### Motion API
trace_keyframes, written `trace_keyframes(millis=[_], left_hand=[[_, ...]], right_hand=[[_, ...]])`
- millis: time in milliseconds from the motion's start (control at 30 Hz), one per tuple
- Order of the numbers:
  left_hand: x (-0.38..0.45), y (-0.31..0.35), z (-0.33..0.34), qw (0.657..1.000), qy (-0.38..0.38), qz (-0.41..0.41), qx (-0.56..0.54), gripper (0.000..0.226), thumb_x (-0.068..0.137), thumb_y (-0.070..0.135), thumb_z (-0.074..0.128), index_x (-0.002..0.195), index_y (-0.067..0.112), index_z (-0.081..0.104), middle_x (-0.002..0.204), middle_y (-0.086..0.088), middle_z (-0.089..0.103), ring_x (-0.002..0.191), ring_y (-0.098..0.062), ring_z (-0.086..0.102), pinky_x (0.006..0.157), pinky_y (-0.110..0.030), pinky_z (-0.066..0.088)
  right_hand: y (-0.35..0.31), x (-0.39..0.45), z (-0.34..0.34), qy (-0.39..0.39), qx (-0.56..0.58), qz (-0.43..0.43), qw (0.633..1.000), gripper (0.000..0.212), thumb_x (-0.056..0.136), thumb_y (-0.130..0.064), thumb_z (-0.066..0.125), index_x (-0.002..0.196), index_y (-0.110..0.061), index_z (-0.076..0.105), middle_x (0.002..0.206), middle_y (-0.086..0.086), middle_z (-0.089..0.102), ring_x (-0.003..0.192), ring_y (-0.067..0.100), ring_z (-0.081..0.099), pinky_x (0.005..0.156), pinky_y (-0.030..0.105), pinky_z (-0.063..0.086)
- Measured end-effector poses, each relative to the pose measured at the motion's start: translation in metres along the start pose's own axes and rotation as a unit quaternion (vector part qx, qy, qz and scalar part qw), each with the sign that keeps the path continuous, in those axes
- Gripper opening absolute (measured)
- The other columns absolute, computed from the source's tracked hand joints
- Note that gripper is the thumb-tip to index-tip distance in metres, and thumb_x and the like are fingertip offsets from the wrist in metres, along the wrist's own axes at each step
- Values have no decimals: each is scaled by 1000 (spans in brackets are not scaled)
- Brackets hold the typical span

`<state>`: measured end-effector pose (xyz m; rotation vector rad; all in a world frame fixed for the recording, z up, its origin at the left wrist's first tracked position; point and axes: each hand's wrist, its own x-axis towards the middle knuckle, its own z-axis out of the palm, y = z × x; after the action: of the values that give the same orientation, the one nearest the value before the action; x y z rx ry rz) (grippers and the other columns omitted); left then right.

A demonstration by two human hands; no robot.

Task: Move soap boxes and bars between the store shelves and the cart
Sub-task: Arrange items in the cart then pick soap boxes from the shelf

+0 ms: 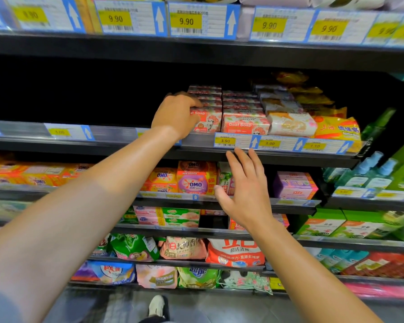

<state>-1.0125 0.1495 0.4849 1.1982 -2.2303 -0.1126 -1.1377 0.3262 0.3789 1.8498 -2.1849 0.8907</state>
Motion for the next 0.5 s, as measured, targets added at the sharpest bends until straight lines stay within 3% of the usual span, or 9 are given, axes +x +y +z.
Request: trace_keyframes(millis=[333,500], left_hand=[[-6,5,-7,1000,-17,0,9,48,91,28,63,138,23,55,141,-2,54,130,-24,45,106,-36,41],[-29,1,-13,1000,-8,9,26,53,93,36,60,143,22,48,139,-6,52,127,-26,46,103,-37,42]], right_hand=[[-1,0,-3,-10,3,4,1000,74,88,-48,56,153,-19,34,161,-2,25,151,19,3,121,38,11],[-14,-5,-1,18,21,-12,1000,71,84,-51,48,147,-17,43,158,1,32,149,23,15,119,43,21]])
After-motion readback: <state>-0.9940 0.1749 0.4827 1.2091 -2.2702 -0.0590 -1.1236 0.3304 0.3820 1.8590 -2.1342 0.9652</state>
